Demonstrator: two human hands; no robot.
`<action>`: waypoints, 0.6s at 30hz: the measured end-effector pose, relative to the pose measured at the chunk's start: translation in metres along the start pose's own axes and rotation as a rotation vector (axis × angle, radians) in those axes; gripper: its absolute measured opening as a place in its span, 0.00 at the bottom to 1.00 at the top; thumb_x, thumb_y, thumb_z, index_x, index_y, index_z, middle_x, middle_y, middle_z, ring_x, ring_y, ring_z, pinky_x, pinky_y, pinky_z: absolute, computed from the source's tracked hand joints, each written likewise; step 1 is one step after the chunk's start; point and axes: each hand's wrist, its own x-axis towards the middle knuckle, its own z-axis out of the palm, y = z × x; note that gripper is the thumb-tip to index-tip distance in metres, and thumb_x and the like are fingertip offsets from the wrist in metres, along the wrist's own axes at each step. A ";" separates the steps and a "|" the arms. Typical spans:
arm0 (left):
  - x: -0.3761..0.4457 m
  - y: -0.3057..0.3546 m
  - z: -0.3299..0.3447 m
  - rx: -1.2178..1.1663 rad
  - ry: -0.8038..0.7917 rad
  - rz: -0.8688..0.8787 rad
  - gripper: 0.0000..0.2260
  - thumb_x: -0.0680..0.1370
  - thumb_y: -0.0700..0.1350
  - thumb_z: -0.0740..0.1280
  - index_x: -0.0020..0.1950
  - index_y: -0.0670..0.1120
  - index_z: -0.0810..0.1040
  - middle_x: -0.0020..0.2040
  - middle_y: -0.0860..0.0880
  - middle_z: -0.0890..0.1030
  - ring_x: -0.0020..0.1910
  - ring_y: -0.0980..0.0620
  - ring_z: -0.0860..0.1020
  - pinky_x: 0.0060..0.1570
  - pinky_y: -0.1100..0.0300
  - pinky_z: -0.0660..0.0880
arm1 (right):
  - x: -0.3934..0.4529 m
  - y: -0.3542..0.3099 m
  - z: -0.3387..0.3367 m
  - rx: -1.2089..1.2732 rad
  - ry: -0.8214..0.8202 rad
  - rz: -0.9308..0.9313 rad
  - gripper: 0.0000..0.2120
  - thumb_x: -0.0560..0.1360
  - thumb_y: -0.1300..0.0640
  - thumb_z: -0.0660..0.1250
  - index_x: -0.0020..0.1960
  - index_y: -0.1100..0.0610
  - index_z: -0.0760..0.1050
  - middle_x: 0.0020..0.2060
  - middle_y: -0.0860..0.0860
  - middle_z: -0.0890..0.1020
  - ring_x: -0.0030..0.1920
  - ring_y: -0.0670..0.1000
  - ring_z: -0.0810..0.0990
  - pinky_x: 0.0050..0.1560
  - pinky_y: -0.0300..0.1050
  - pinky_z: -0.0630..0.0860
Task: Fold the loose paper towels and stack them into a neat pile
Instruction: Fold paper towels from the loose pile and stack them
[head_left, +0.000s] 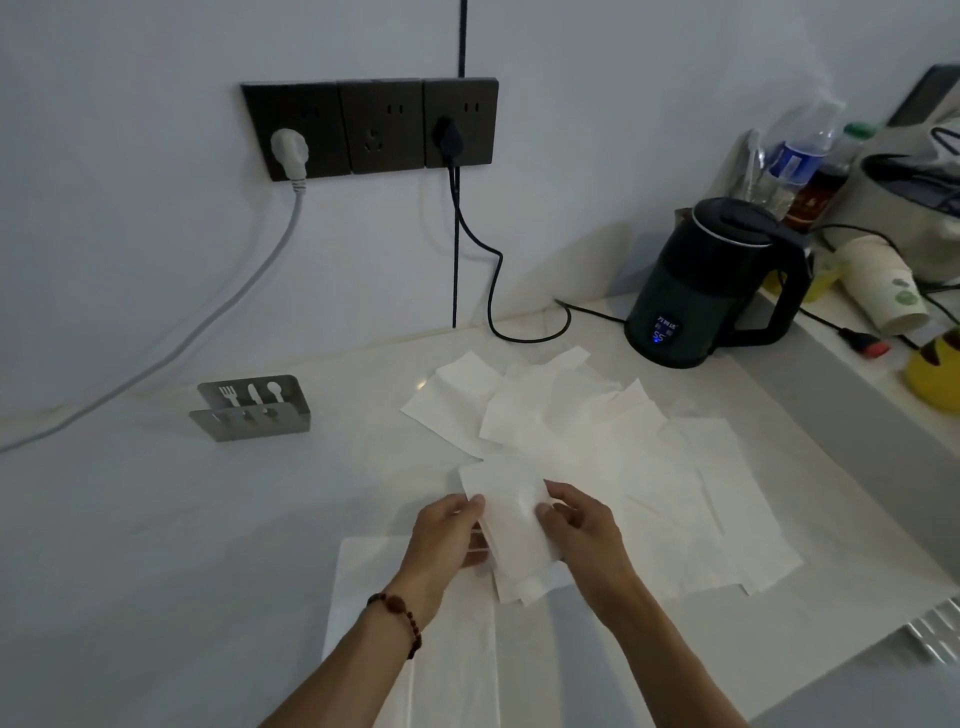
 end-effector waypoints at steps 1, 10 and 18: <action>-0.003 0.002 -0.001 -0.051 -0.002 0.001 0.08 0.81 0.43 0.64 0.49 0.43 0.81 0.47 0.44 0.85 0.45 0.46 0.84 0.46 0.54 0.81 | -0.004 0.001 0.002 0.020 -0.003 -0.008 0.12 0.78 0.63 0.64 0.55 0.50 0.81 0.43 0.48 0.86 0.45 0.50 0.83 0.48 0.44 0.80; -0.018 -0.009 -0.018 0.105 0.127 0.024 0.15 0.78 0.47 0.67 0.64 0.47 0.71 0.56 0.49 0.79 0.50 0.50 0.81 0.54 0.52 0.80 | -0.022 0.004 0.024 -0.399 0.218 -0.303 0.12 0.77 0.65 0.65 0.53 0.53 0.83 0.44 0.38 0.82 0.43 0.34 0.80 0.48 0.23 0.73; -0.043 -0.005 -0.032 -0.142 -0.085 0.053 0.10 0.81 0.43 0.63 0.52 0.43 0.83 0.47 0.47 0.86 0.46 0.50 0.85 0.49 0.57 0.81 | -0.038 0.010 0.052 -0.725 0.061 -0.643 0.09 0.74 0.60 0.66 0.50 0.53 0.83 0.37 0.46 0.83 0.35 0.46 0.79 0.37 0.39 0.78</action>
